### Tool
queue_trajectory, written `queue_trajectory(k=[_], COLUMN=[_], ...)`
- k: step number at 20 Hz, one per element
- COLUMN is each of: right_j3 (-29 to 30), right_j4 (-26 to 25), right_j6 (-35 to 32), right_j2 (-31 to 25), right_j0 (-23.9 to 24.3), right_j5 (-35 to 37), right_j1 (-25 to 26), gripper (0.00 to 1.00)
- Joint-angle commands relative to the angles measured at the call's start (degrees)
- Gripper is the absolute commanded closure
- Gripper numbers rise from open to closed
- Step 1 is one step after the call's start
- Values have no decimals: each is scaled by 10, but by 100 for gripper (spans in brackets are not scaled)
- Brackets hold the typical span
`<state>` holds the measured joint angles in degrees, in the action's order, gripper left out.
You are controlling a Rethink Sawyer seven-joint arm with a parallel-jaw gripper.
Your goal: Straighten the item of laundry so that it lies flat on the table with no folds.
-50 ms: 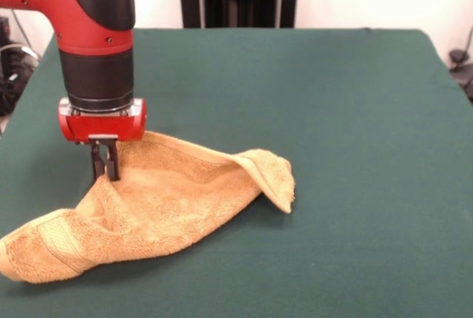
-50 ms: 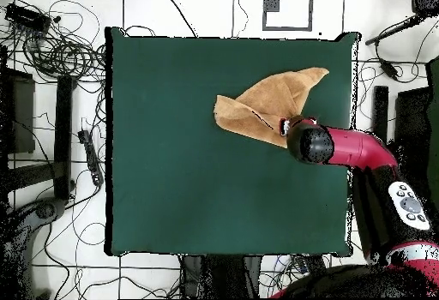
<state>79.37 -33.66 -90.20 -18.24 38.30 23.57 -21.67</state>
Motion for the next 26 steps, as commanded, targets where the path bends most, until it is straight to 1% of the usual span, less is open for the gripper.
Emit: queue_trajectory(k=[1,4,5,9,13,17,23,26], right_j3=[109,116,121,144,157,168,185,192], right_j4=[-77,-84,-93,-106,-123,-119,-113,-115], right_j6=[29,22,18,27,-2,-22,-19,-13], right_j2=[53,58,65,63,79,94,111,109], right_j0=[-12,-13,-15,8,0,-14,-21,-12], right_j5=[25,14,0,-24,-71,-81,-89,-102], right_j1=[58,56,54,53,53,47,39,41], gripper=[100,100,100,100,100,100,100,100])
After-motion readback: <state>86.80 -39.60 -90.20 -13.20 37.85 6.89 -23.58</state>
